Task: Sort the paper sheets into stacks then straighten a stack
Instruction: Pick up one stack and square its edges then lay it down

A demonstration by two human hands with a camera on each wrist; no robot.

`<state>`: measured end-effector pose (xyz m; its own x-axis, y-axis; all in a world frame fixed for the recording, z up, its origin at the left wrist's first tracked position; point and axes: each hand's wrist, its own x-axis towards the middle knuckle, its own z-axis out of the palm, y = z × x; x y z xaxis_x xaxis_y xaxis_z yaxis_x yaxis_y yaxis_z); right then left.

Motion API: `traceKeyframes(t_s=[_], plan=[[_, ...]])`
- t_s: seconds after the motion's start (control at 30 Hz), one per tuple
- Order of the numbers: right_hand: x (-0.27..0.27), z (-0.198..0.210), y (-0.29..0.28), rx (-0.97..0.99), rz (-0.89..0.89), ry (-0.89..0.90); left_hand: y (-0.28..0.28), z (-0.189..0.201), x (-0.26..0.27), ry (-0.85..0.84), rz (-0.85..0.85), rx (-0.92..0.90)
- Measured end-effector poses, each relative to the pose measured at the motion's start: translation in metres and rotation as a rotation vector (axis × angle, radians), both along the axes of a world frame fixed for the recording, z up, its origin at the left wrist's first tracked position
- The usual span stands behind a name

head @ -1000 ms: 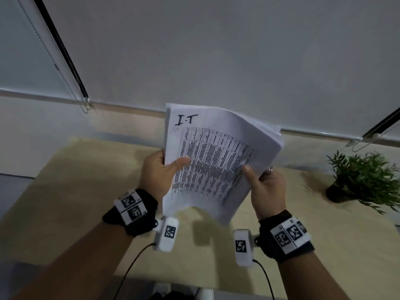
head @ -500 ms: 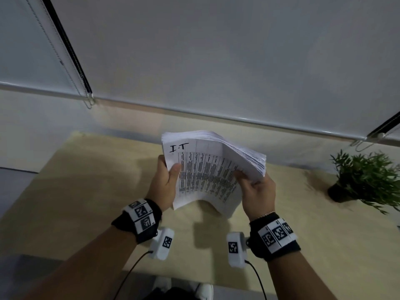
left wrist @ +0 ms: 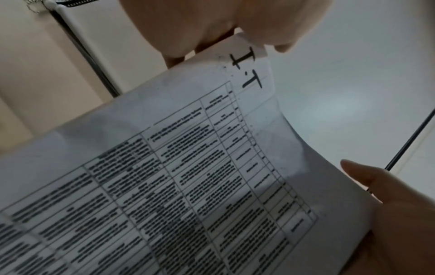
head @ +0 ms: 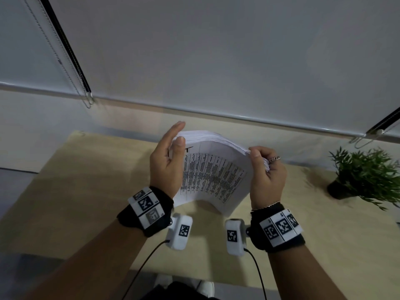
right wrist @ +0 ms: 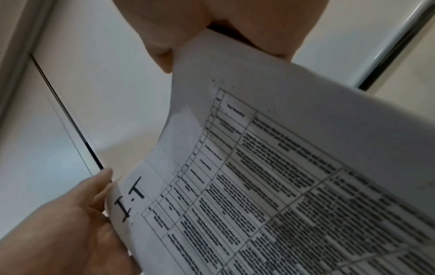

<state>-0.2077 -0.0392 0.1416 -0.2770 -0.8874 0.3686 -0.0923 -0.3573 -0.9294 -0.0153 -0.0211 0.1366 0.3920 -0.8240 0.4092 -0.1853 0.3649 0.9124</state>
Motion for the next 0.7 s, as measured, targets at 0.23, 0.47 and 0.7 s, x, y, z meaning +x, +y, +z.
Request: traceKeyframes(t_s=[0.23,0.47,0.7], plan=[[0.004,0.003,-0.007,0.037,-0.069,-0.104,-0.013,0.007,0.006,0.014,0.119,0.030],[-0.006,-0.005,0.002,0.085,0.056,0.006,-0.015,0.003,0.009,0.224,-0.043,0.068],[-0.013,-0.024,0.001,0.191,0.149,-0.026,-0.004,-0.023,0.018,0.334,-0.284,0.153]])
